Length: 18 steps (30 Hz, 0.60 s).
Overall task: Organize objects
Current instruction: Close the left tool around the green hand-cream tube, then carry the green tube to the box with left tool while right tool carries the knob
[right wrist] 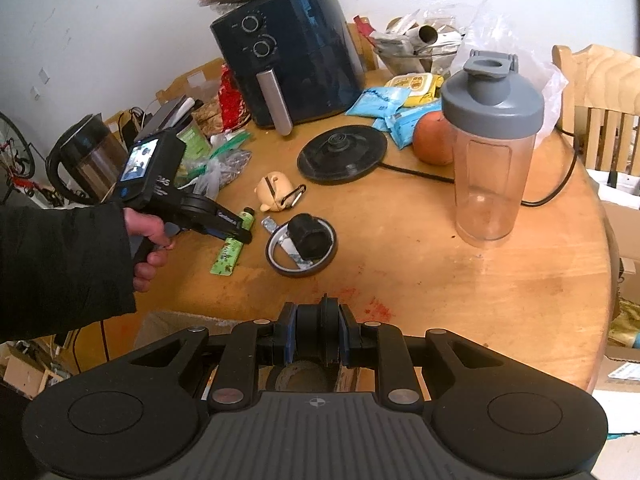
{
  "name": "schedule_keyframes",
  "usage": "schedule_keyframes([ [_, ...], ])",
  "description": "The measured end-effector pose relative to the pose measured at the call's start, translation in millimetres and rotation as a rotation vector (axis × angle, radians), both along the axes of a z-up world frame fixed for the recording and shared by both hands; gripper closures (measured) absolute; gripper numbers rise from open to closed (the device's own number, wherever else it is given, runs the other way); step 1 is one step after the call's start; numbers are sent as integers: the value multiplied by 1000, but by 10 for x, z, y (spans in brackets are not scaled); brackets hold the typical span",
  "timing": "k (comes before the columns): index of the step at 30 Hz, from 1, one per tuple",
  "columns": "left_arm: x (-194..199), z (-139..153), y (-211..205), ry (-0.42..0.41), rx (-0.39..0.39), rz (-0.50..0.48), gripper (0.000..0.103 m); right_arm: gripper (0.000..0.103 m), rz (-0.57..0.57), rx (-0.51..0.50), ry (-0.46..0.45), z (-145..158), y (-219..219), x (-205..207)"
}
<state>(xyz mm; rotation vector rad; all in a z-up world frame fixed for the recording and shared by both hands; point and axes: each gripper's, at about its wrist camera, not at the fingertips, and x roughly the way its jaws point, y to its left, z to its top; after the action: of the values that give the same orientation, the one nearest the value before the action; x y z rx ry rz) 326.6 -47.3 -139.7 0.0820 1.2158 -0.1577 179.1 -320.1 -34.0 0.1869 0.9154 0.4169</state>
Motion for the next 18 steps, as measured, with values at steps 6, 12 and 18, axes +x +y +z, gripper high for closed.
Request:
schedule_keyframes([
  [6,-209,290,158,-45,-76,50,76,79,42,11,12,-43,48,51],
  [12,-410,753,225,-111,-159,53,76,79,101,38,-6,30,114,145],
  [18,-522,1134,213,-169,-219,31,76,79,137,67,-46,172,101,281],
])
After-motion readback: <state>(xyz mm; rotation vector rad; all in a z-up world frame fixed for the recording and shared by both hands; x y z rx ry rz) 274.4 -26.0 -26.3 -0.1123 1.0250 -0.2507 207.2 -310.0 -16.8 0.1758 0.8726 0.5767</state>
